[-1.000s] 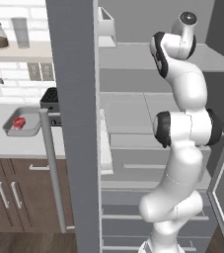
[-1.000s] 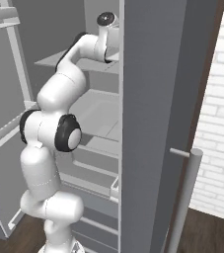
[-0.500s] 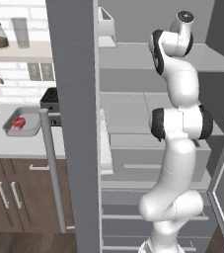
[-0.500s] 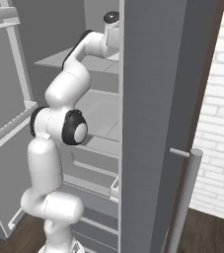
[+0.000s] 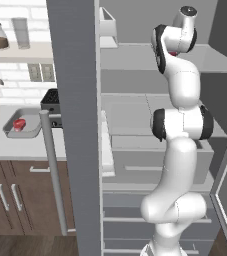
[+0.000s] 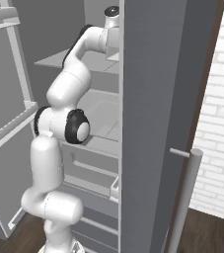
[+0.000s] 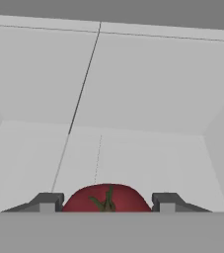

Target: Place one tomato and one steak in each tupperware on the nearby counter, to pack two identical lunches.

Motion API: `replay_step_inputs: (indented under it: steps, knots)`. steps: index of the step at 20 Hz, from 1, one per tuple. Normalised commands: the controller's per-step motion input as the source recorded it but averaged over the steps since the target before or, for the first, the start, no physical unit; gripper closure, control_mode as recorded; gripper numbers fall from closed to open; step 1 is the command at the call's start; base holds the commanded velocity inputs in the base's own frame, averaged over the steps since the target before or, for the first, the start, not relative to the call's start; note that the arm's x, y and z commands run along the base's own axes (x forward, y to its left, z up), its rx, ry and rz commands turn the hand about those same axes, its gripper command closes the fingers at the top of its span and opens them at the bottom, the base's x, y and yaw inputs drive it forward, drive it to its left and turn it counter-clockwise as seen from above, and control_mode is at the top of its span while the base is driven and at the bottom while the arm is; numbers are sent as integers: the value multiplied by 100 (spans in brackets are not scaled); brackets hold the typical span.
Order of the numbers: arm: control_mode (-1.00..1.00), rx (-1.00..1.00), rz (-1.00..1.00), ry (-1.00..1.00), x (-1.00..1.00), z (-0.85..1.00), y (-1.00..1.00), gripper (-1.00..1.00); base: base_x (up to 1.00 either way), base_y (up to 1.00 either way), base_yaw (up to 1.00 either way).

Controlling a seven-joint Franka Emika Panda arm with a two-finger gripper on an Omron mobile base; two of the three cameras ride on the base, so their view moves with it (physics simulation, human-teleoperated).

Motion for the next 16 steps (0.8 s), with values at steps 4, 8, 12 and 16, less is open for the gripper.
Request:
replay_step_inputs:
  steps: [4, 8, 12, 16]
  knots:
    - [-100, 0, 0, -8, -91, -59, 47, 100, 0, 0, 0]
    - [-100, -4, 2, -35, -91, -41, 67, 100, 0, 0, 0]
    - [-100, -1, 2, -45, -99, 4, 33, 100, 0, 0, 0]
    - [-100, 0, 0, -22, -100, 0, 22, 100, 0, 0, 0]
